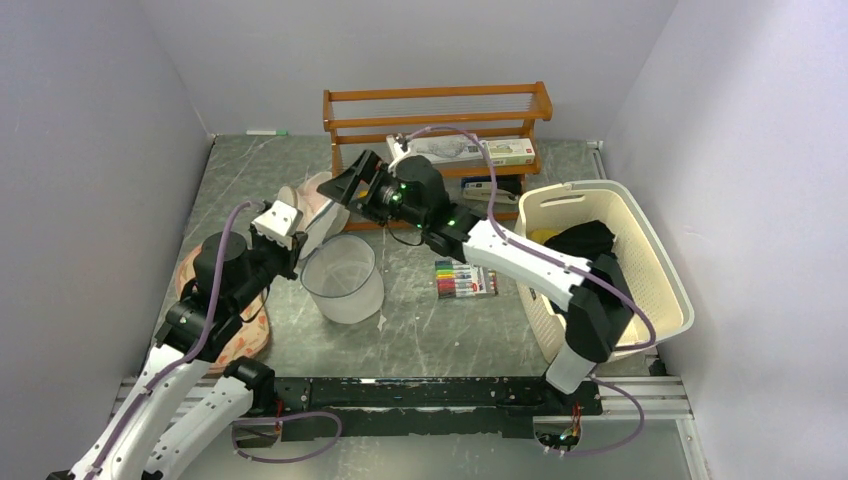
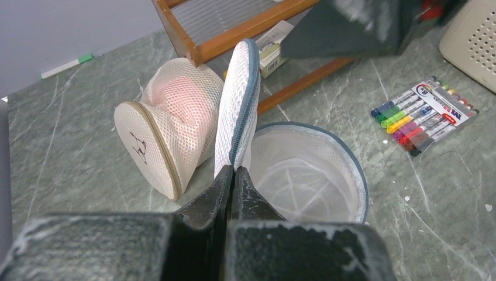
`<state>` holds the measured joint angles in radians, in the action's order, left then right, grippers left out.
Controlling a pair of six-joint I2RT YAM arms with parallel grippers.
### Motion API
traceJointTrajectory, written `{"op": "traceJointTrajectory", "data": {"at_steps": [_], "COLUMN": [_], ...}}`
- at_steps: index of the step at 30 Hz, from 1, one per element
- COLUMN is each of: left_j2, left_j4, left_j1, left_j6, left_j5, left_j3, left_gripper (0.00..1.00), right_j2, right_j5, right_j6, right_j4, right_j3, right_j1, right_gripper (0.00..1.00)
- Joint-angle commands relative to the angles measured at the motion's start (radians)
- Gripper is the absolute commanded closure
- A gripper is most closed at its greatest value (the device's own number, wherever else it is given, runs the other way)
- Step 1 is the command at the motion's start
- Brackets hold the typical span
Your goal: Unzip the laundry bag and remove the bra
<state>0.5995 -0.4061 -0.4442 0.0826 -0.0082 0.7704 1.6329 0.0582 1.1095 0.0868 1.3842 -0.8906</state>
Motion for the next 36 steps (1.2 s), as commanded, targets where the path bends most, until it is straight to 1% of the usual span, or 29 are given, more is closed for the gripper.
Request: {"op": "traceJointTrajectory", "data": {"at_steps": [1,3,5,9,10,12,14,20,23,24,26,27,30,31,33,35,36], "left_j2": [-0.009,-0.010,-0.013,-0.009,-0.005,0.006,0.013,0.019,0.036,0.042,0.047,0.048,0.056,0.059,0.069,0.075,0.077], "left_j4": [0.051,0.048,0.047,0.044,0.041,0.034,0.032,0.044,0.026,0.019,0.004,-0.005,-0.041,-0.057,-0.086,-0.109,-0.120], "left_j1": [-0.011,-0.014,-0.016,-0.021,-0.022,-0.022,-0.023,-0.024,-0.023,-0.024,-0.024,-0.024,-0.024,-0.024,-0.024,-0.023,-0.023], "left_j6": [0.017,0.016,0.016,0.017,0.016,0.015,0.014,0.005,-0.003,-0.007,-0.015,-0.022,-0.068,-0.082,-0.105,-0.123,-0.130], "left_j5": [-0.012,-0.011,-0.011,-0.011,-0.010,-0.010,-0.008,0.021,0.039,0.038,0.033,0.031,0.025,0.038,0.084,0.136,0.154], "left_j3": [-0.010,-0.010,-0.012,-0.012,-0.009,-0.001,0.000,-0.001,0.023,0.031,0.046,0.053,0.087,0.102,0.136,0.164,0.178], "left_gripper": [0.93,0.93,0.93,0.93,0.93,0.93,0.93,0.93,0.91,0.90,0.87,0.84,0.61,0.51,0.24,0.06,0.01], "right_j2": [0.098,0.132,0.143,0.114,0.107,0.095,0.090,0.122,0.130,0.131,0.134,0.134,0.122,0.117,0.106,0.094,0.090], "right_j5": [0.031,0.055,0.057,0.027,0.024,0.036,0.041,0.077,0.091,0.096,0.102,0.104,0.108,0.112,0.117,0.123,0.128], "right_j6": [0.170,0.184,0.183,0.174,0.176,0.177,0.163,0.131,0.129,0.129,0.126,0.122,0.106,0.098,0.073,0.037,0.025], "right_j4": [-0.016,-0.018,-0.015,-0.003,0.007,0.032,0.039,0.012,0.022,0.025,0.019,0.015,0.009,0.013,0.013,0.015,0.021], "right_j3": [0.026,0.049,0.052,0.013,-0.004,-0.034,-0.040,0.015,0.017,0.014,0.012,0.011,-0.014,-0.026,-0.048,-0.071,-0.086], "right_j1": [-0.003,-0.006,-0.013,-0.022,-0.021,-0.019,-0.020,-0.020,-0.020,-0.020,-0.020,-0.019,-0.020,-0.020,-0.019,-0.020,-0.020], "right_gripper": [0.03,0.04,0.08,0.16,0.20,0.30,0.37,0.55,0.69,0.76,0.86,0.90,0.99,1.00,1.00,1.00,1.00]}}
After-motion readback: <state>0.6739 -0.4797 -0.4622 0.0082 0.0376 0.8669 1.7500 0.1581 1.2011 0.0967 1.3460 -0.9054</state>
